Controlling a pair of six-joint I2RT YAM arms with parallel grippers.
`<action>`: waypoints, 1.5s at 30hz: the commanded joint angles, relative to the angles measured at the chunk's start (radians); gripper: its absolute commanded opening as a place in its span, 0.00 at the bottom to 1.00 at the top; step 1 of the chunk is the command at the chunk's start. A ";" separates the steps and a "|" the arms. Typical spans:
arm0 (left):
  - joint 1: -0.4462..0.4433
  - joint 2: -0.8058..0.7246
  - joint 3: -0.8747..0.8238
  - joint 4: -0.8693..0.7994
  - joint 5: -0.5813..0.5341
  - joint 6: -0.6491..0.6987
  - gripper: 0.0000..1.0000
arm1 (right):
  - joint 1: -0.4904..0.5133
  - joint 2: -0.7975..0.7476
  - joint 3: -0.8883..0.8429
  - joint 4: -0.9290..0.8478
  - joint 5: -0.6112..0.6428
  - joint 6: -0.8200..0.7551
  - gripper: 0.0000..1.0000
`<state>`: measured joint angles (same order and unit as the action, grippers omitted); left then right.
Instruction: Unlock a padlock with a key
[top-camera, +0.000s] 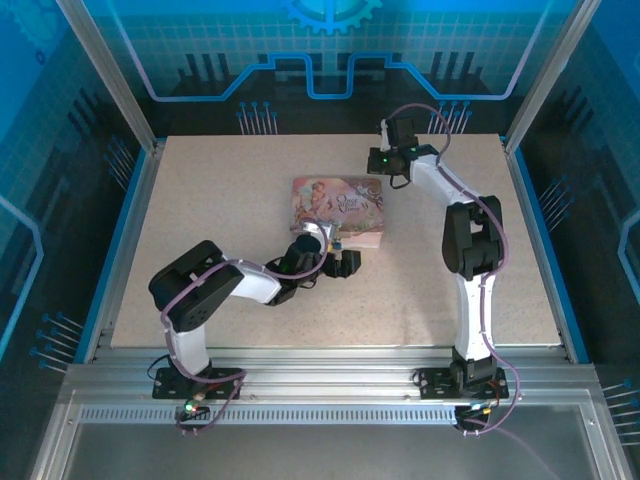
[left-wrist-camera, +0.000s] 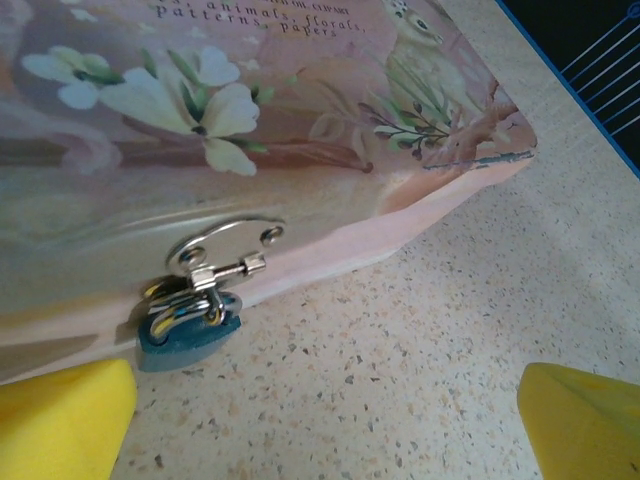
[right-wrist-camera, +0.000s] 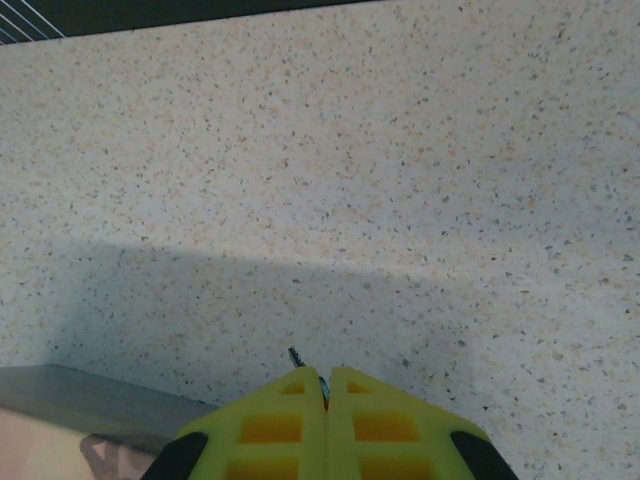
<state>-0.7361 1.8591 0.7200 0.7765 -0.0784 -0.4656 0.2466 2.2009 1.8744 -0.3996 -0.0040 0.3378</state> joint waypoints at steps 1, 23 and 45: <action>-0.004 0.046 0.046 0.048 0.011 0.027 0.99 | -0.013 0.020 0.023 -0.010 -0.020 -0.019 0.00; 0.087 0.135 0.044 0.313 0.337 -0.083 0.70 | 0.008 -0.028 -0.110 0.047 -0.043 -0.029 0.00; 0.074 0.144 -0.017 0.388 0.066 -0.170 0.87 | 0.014 -0.064 -0.154 0.067 -0.042 -0.034 0.00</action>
<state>-0.6579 2.0117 0.7105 1.1057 0.0608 -0.6350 0.2485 2.1712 1.7332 -0.3054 -0.0265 0.3122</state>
